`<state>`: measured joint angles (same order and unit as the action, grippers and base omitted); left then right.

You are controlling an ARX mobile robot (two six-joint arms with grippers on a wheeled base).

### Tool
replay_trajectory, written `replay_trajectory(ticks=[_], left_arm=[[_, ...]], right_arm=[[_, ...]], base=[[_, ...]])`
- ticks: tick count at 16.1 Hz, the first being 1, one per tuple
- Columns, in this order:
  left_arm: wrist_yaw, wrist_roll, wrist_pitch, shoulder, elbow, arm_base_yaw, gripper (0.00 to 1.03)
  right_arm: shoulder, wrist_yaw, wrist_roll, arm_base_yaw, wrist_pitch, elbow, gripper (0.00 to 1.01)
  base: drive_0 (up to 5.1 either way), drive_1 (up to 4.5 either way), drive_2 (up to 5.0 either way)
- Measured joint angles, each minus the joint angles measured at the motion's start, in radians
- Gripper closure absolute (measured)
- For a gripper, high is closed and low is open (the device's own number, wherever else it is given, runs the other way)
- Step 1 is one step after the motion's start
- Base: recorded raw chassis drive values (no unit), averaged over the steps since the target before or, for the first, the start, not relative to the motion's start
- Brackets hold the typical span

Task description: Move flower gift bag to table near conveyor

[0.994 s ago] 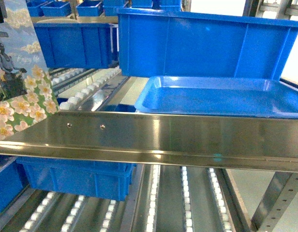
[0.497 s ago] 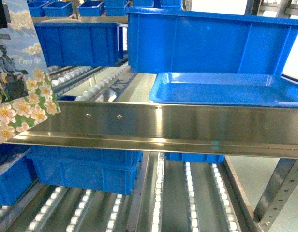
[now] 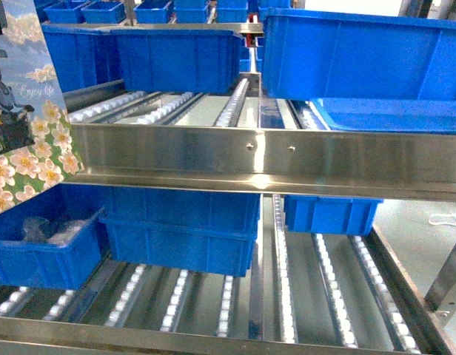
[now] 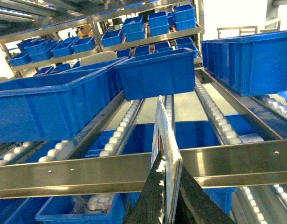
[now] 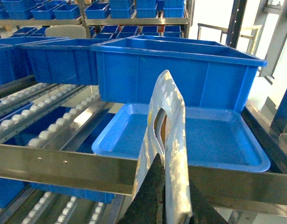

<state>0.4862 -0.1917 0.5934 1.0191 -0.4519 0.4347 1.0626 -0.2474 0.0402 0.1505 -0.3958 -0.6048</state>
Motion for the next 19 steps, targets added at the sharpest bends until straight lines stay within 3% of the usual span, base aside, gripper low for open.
replay_trajectory(ticks=[13,19], left_arm=[[-0.001,0.0,0.002,0.001,0.0,0.0,1.01],[0.0,0.0,0.002,-0.002,0.0,0.0,1.01]], right_arm=[[0.002,0.0,0.0,0.0,0.0,0.0,0.99],[0.0,0.0,0.0,-0.001,0.0,0.0,0.99]], base=[[-4.8,0.48,3.8],[-5.0,2.46,2.5]])
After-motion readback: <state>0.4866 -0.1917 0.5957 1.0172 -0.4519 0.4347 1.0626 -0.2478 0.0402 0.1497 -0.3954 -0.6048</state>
